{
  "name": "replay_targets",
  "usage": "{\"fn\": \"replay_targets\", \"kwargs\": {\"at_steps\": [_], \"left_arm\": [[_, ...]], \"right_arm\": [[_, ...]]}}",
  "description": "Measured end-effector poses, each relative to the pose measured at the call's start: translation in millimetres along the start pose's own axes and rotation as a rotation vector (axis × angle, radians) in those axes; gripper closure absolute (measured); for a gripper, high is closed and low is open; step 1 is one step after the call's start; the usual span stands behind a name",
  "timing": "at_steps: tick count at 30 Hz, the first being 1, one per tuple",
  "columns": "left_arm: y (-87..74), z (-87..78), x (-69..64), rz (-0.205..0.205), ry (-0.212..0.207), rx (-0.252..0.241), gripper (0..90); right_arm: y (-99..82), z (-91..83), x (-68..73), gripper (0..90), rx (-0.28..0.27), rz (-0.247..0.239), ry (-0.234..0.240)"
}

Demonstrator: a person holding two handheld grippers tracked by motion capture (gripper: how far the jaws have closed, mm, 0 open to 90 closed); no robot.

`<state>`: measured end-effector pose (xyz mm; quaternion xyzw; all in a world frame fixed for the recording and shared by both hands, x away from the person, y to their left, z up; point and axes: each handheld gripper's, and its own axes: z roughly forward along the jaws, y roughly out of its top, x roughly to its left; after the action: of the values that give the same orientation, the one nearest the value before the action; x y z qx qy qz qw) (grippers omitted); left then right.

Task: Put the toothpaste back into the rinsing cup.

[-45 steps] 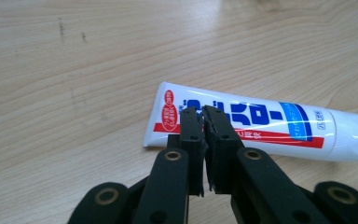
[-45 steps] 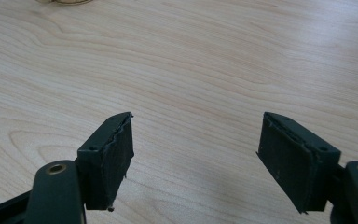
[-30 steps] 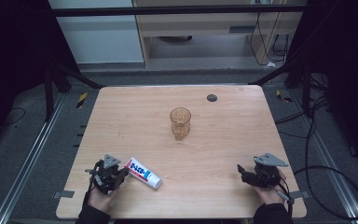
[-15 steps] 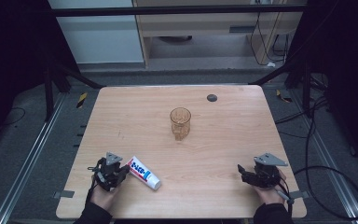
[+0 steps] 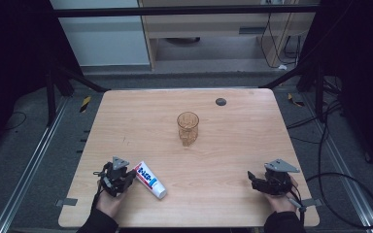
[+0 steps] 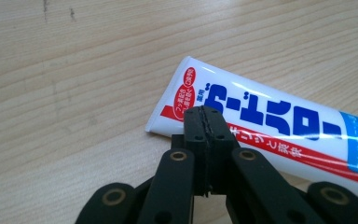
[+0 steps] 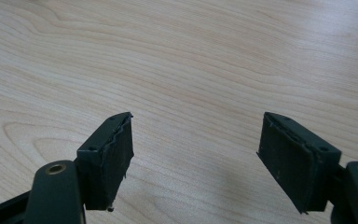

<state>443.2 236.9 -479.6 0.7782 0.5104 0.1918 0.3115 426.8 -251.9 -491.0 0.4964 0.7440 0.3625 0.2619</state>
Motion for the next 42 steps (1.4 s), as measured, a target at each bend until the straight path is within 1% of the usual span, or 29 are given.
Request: {"fn": "replay_targets", "kwargs": {"at_steps": [10, 12, 14, 15, 23, 28, 31, 36, 38, 39, 40, 42], "left_arm": [[9.5, 9.5, -5.2, 0.009, -0.002, -0.014, 88.6], [11.3, 10.9, -6.4, 0.018, -0.001, -0.015, 88.6], [12.2, 11.9, -7.6, 0.015, -0.003, -0.018, 88.6], [13.7, 13.1, -8.5, 0.021, -0.002, -0.016, 88.7], [20.4, 19.7, -13.4, 0.03, -0.014, -0.023, 88.6], [22.3, 22.8, -15.3, 0.029, -0.02, -0.022, 88.6], [25.6, 24.9, -18.3, 0.033, -0.031, -0.018, 88.6], [28.8, 28.1, -27.3, 0.067, -0.054, -0.018, 88.6], [29.2, 28.2, -29.1, 0.07, -0.058, -0.018, 88.6], [29.8, 28.0, -33.1, 0.088, -0.067, -0.018, 88.6], [29.8, 28.0, -33.1, 0.088, -0.067, -0.018, 88.6], [30.3, 26.8, -37.3, 0.105, -0.076, -0.017, 88.6]], "right_arm": [[0.3, 0.6, -0.3, 26.0, 0.0, -0.001, 0.0], [0.4, 1.2, -0.4, 26.0, 0.002, 0.0, 0.0], [0.4, 1.5, -0.3, 26.0, 0.002, 0.001, -0.001], [0.4, 2.1, -0.2, 26.0, 0.005, -0.001, 0.002], [1.0, 4.2, 1.3, 26.0, 0.007, -0.005, 0.004], [1.0, 4.2, 1.4, 26.0, 0.007, -0.006, 0.004], [0.9, 4.5, 0.9, 26.0, 0.01, -0.002, 0.006], [0.9, 4.7, 1.2, 25.9, 0.011, -0.003, 0.008], [0.8, 4.7, 1.0, 25.9, 0.01, -0.002, 0.006], [0.7, 4.6, 0.7, 25.9, 0.012, 0.001, 0.005], [0.7, 4.5, 0.7, 25.9, 0.011, 0.001, 0.005], [0.7, 4.6, 0.6, 25.9, 0.012, 0.001, 0.005]]}}
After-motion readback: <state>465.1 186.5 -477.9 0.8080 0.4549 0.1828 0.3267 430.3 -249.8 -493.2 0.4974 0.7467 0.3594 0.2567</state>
